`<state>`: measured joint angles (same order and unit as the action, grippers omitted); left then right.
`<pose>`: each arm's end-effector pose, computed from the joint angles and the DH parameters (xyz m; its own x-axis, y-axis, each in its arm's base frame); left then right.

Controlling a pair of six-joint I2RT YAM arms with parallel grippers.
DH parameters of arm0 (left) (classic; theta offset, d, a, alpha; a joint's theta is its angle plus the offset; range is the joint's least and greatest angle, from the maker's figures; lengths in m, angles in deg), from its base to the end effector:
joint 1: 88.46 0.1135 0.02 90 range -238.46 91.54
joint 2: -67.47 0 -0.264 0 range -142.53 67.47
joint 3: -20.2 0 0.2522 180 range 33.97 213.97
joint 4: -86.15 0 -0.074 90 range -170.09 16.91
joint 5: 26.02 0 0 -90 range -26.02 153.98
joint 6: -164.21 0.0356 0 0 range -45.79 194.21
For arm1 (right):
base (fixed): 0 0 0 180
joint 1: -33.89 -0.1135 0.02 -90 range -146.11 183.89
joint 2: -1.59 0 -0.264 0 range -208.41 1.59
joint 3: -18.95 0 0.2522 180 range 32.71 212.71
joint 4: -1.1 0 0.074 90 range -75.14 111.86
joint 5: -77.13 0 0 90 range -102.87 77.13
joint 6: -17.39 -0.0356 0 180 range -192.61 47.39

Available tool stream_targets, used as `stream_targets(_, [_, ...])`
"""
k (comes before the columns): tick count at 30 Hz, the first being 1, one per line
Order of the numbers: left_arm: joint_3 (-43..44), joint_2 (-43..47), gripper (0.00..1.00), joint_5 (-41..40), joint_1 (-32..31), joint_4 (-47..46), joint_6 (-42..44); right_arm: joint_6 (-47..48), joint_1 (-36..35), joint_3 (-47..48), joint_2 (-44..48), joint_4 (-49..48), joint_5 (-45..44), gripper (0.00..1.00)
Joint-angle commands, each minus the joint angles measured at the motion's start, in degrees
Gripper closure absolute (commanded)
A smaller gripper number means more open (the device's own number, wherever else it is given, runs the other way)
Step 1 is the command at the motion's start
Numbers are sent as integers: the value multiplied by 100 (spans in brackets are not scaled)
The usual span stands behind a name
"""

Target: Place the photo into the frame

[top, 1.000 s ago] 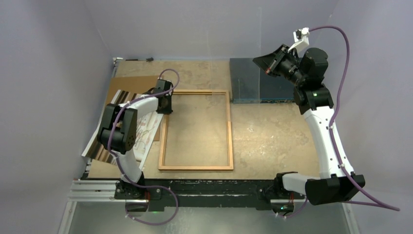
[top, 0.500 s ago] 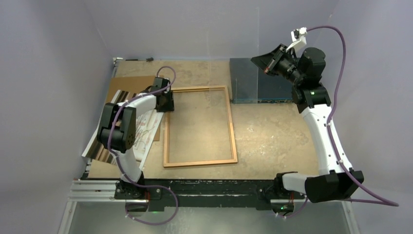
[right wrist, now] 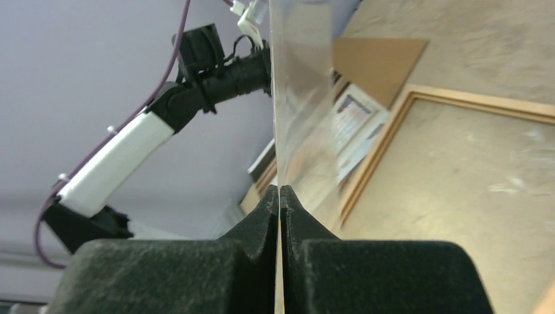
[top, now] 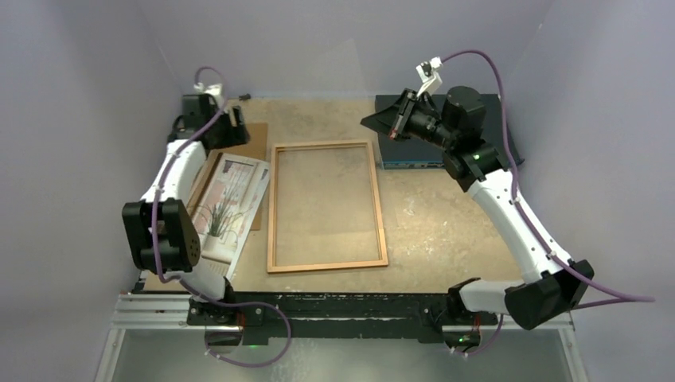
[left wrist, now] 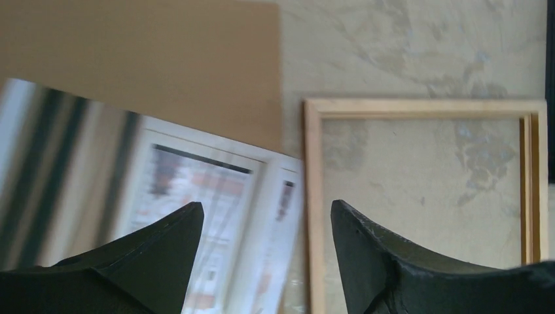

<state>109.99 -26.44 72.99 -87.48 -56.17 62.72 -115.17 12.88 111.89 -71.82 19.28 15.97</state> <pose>0.3710 0.0008 0.2860 -0.6730 -0.2083 -0.7097 -0.0349 0.9674 -0.2508 0.2622 0.1191 0.4533 -0.5007 0.4424 -0.7441 -0.5778 0.4693 0.6678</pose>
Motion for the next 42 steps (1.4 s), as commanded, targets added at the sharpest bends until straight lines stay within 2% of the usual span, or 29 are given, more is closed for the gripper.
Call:
stream_targets(1, [286, 407, 29, 523, 883, 249, 410, -751, -140, 97, 244, -806, 449, 100])
stream_targets(5, [44, 720, 25, 650, 1321, 219, 678, -1143, -142, -451, 348, -1115, 857, 100])
stream_targets(10, [-170, 753, 24, 999, 1385, 579, 1108, -1336, -137, -1878, 30, -1887, 1011, 100])
stream_targets(15, [-648, 806, 25, 1136, 1379, 422, 1534, -1639, -80, -2960, -412, -2884, 1028, 100])
stream_targets(19, [-765, 695, 26, 1113, 1382, 421, 1747, -1485, 12, -2839, -582, -2779, 998, 100])
stream_targets(25, [-1018, 558, 27, 1538, 1331, 430, 1906, -1006, 88, -2538, -691, -2293, 763, 100])
stream_targets(36, [-1338, 246, 36, 1365, 512, 474, 2111, -1098, 120, -2943, -1246, -3205, 576, 100])
stream_targets(42, [-1594, 24, 46, 1251, 165, 306, 2063, -1033, 142, -2891, -1057, -3170, 658, 100])
